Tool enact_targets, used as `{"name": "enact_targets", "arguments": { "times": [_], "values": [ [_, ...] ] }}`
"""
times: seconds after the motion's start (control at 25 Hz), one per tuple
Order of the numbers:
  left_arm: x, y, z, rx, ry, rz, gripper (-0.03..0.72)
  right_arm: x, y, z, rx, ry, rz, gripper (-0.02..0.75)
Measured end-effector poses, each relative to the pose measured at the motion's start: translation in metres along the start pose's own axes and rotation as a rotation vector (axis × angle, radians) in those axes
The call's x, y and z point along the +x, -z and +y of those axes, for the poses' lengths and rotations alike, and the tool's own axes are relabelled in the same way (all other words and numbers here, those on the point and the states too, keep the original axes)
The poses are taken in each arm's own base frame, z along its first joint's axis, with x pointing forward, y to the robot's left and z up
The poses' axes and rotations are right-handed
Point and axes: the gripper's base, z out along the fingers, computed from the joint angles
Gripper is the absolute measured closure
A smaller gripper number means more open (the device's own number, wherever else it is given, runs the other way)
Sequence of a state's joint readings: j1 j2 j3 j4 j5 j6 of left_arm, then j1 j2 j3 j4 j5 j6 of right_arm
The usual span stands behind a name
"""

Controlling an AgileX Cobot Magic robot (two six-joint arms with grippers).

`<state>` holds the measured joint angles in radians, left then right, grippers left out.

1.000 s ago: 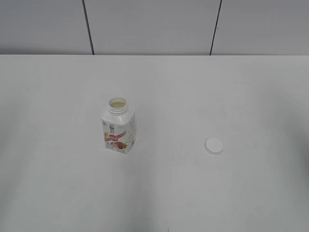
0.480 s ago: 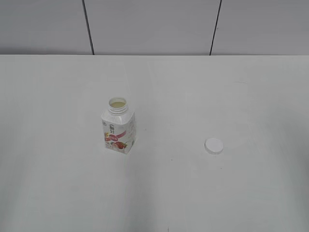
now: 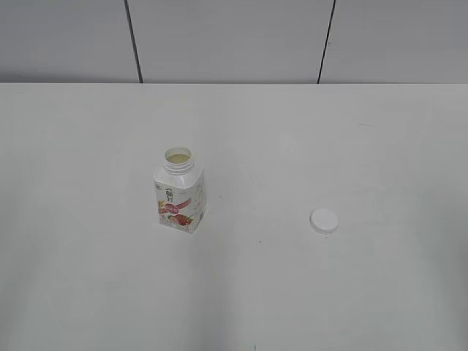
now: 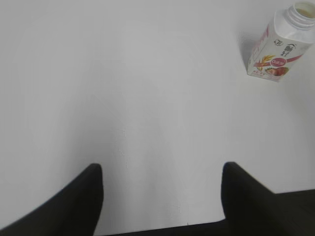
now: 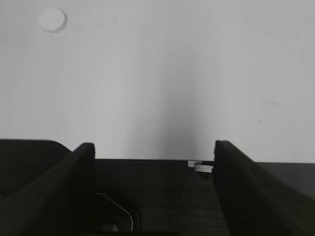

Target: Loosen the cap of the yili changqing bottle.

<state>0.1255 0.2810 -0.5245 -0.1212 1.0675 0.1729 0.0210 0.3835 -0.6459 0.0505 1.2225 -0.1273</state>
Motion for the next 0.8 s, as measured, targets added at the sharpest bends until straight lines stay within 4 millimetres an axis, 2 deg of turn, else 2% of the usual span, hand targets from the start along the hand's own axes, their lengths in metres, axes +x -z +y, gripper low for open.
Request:
{"name": "enact_targets", "arguments": {
  "times": [0.24, 0.48, 0.8],
  "values": [
    [0.009, 0.014, -0.002, -0.012, -0.011, -0.102, 0.229, 0.024, -0.004, 0.002, 0.004, 0.002, -0.034, 0.155],
    [0.025, 0.034, -0.007, -0.029, -0.028, -0.265, 0.231, 0.038, 0.007, 0.005, 0.017, -0.016, -0.166, 0.155],
    [0.027, 0.037, -0.007, -0.03, -0.03, -0.284, 0.239, 0.056, 0.02, 0.005, 0.047, -0.043, -0.331, 0.155]
  ]
}}
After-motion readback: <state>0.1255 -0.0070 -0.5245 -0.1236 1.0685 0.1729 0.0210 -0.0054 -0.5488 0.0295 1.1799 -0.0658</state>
